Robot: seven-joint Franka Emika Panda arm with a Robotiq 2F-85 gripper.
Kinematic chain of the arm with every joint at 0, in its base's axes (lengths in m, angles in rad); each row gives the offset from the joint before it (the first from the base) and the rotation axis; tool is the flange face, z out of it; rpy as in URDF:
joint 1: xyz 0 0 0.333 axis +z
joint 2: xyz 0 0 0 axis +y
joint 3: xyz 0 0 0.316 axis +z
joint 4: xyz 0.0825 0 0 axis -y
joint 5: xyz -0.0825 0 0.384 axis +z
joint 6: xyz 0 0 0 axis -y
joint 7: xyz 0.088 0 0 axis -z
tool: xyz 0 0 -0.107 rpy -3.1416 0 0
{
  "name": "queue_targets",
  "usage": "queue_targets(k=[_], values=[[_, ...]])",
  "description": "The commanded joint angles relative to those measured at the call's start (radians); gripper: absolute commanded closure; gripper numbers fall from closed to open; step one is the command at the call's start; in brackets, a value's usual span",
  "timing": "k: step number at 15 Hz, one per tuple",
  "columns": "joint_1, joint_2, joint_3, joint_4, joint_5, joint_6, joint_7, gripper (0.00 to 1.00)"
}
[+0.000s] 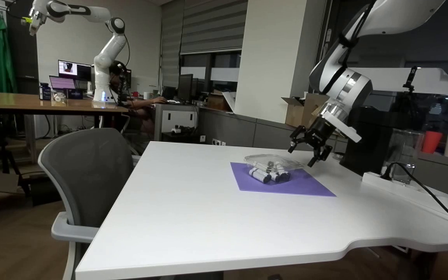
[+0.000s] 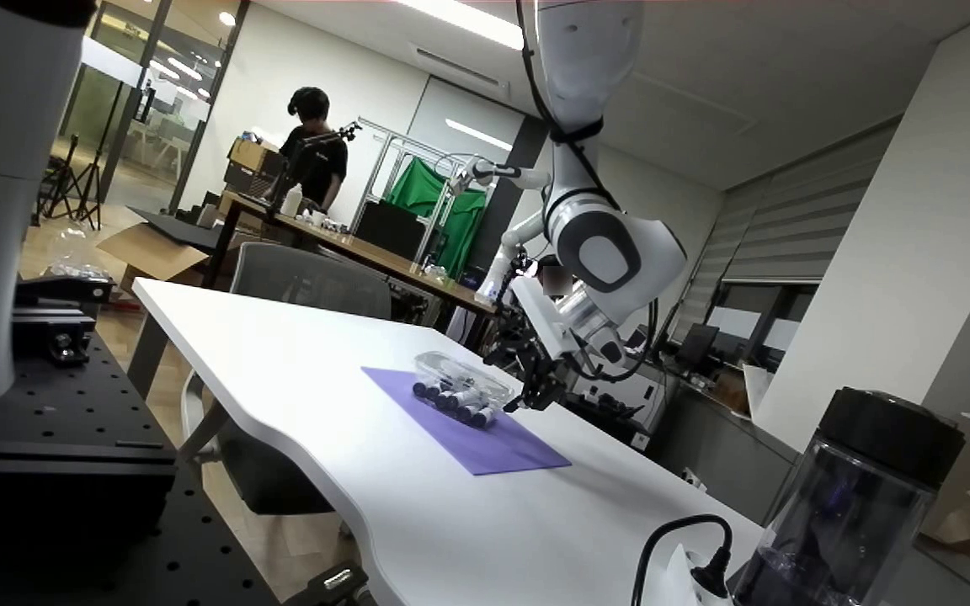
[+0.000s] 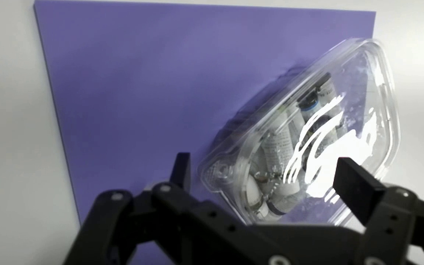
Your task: Open the container on the table
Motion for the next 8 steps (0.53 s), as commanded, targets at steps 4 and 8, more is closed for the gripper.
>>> queue_targets(k=[4,8], values=[[-0.003,0.010,0.019,0.016,0.053,0.013,-0.001,0.00],[-0.005,0.001,0.026,0.016,0.097,0.017,-0.002,0.00]])
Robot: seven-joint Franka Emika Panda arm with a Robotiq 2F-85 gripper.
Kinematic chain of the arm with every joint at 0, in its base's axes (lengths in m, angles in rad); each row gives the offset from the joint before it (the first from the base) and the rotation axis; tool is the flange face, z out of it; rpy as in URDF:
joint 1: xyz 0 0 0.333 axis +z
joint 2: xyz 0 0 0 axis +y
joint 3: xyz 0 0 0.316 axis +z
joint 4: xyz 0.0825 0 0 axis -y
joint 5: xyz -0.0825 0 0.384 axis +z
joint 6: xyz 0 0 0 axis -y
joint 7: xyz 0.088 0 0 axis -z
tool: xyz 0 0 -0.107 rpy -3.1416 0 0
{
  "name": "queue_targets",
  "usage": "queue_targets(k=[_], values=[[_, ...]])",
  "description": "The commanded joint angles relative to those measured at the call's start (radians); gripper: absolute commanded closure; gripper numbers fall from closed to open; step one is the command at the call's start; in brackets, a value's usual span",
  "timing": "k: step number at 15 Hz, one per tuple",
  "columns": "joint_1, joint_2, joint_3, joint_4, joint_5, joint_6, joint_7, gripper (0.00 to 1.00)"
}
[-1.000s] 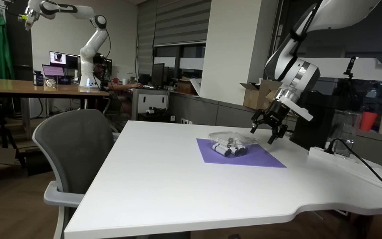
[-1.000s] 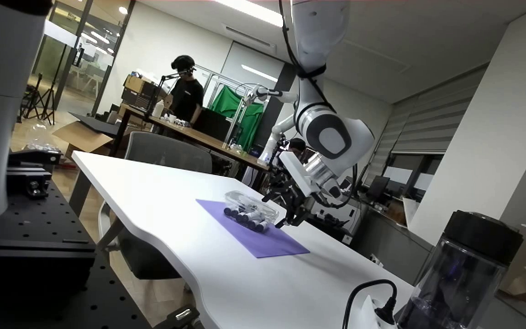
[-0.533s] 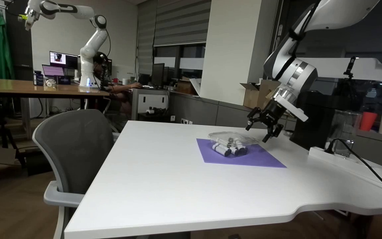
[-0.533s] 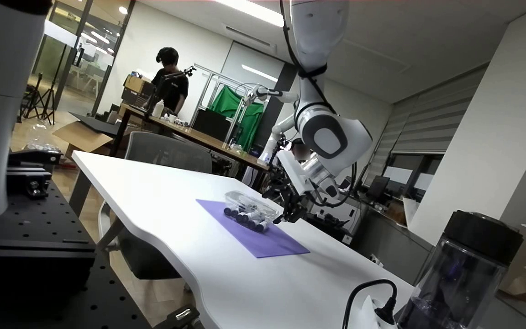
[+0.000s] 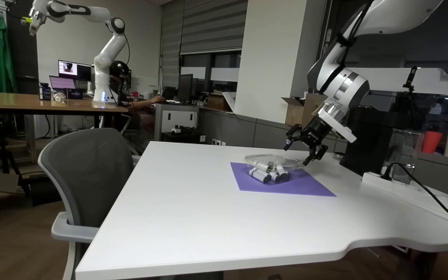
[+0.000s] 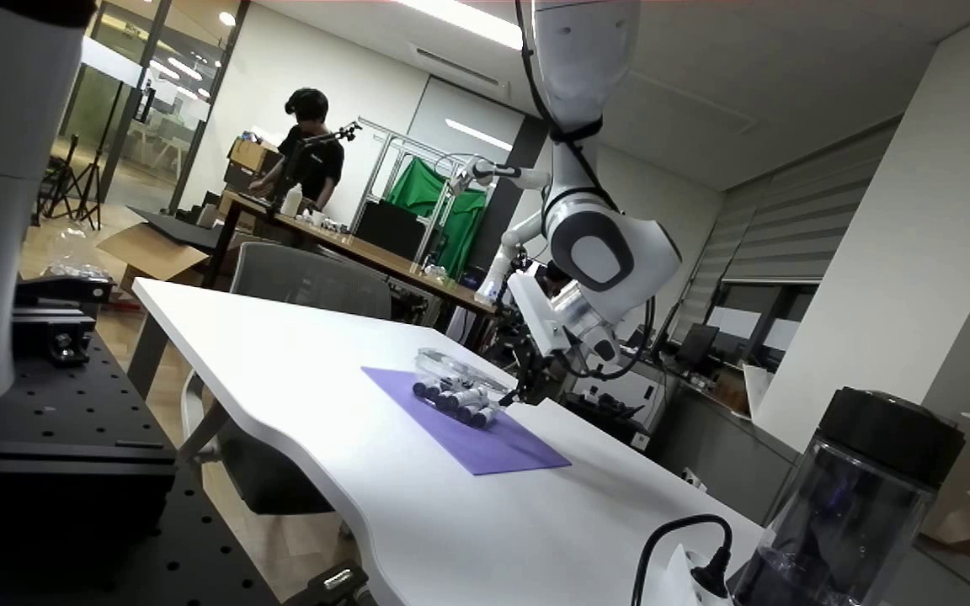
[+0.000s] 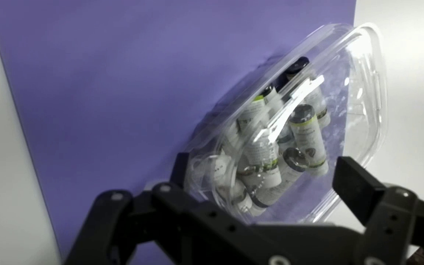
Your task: Open the container on the table
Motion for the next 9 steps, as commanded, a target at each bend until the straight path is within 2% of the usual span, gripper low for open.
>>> queue_targets(k=[1,6,9], values=[[-0.007,-0.004,0.010,0.016,0.053,0.002,-0.003,0.00],[0.000,-0.063,0.022,-0.004,0.179,0.068,-0.047,0.00],[0.009,-0.116,0.035,-0.009,0.298,0.111,-0.094,0.00]])
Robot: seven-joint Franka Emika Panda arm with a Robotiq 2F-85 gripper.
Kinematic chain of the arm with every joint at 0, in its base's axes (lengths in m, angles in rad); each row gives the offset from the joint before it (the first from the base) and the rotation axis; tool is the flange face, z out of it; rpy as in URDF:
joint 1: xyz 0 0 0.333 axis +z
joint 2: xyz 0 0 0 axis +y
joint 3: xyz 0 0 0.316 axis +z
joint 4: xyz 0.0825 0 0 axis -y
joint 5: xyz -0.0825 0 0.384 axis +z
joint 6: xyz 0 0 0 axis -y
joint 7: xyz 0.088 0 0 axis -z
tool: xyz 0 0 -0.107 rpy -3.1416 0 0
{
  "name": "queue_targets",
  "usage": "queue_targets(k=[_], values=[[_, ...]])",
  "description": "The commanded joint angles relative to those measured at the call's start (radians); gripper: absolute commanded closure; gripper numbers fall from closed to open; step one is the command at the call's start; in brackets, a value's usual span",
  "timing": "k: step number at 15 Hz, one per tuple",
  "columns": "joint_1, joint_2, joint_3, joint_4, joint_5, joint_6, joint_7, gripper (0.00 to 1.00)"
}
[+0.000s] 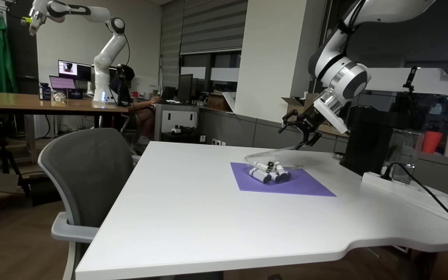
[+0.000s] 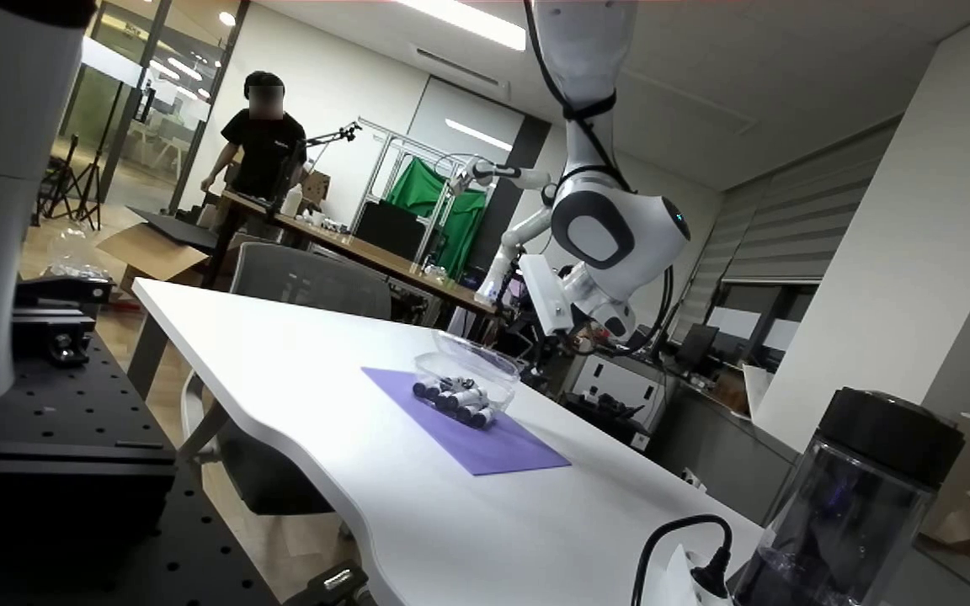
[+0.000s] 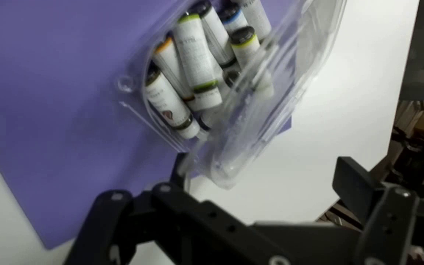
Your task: Open the container on the table
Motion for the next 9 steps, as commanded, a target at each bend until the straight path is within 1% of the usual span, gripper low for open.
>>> queue_targets(k=[1,2,4,5,7,9], values=[[0.017,-0.078,0.003,-0.011,0.121,0.007,0.000,0.00],[0.028,-0.084,-0.007,-0.002,0.141,-0.031,0.031,0.00],[0.041,-0.080,-0.026,0.020,0.154,-0.153,0.080,0.00],[0.054,-0.074,-0.036,0.026,0.157,-0.185,0.105,0.00],[0.092,-0.070,-0.069,0.024,0.129,-0.183,0.147,0.00],[0.138,-0.060,-0.116,0.021,0.067,-0.096,0.174,0.00]])
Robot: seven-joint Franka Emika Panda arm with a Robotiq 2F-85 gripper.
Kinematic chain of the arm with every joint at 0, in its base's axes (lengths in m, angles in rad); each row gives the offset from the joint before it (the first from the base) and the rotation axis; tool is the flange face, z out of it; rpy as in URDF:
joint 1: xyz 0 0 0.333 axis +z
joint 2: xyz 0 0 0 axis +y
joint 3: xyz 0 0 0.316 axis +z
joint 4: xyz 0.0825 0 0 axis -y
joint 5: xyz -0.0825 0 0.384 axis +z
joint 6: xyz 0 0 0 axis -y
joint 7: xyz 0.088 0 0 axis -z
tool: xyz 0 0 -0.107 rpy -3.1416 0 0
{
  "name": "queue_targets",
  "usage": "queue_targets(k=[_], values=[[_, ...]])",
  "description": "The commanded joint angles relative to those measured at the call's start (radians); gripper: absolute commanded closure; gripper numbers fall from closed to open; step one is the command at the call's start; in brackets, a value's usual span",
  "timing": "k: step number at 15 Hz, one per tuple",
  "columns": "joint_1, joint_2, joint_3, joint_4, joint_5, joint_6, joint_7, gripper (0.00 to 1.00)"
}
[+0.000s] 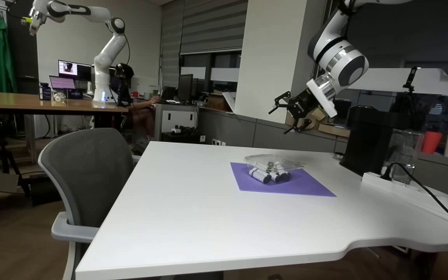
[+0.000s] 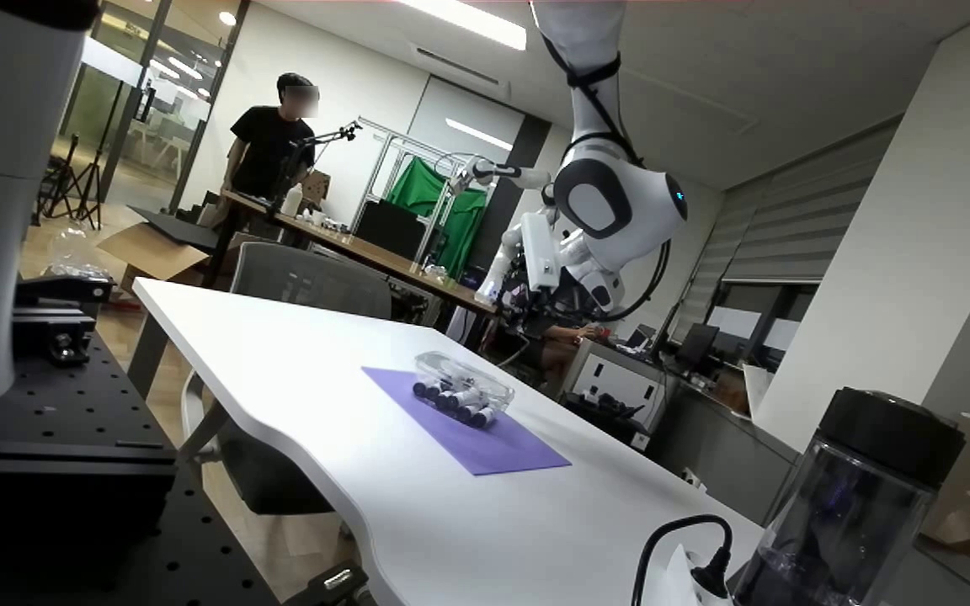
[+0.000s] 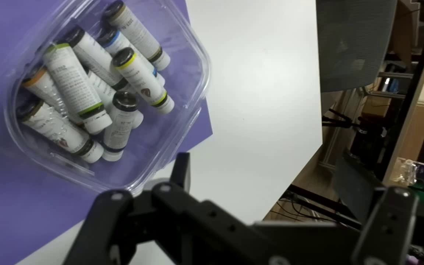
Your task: Open the container on the table
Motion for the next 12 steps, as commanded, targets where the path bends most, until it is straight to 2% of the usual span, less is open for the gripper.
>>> queue_targets(k=[1,4,6,9,12], values=[[0.075,0.022,-0.085,0.019,-0.092,0.089,0.101,0.00],[0.100,0.036,-0.134,0.012,-0.222,0.165,0.178,0.00],[0.098,0.055,-0.153,0.012,-0.322,0.163,0.233,0.00],[0.076,0.088,-0.156,0.013,-0.421,0.152,0.286,0.00],[0.031,0.124,-0.117,0.021,-0.446,0.128,0.260,0.00]])
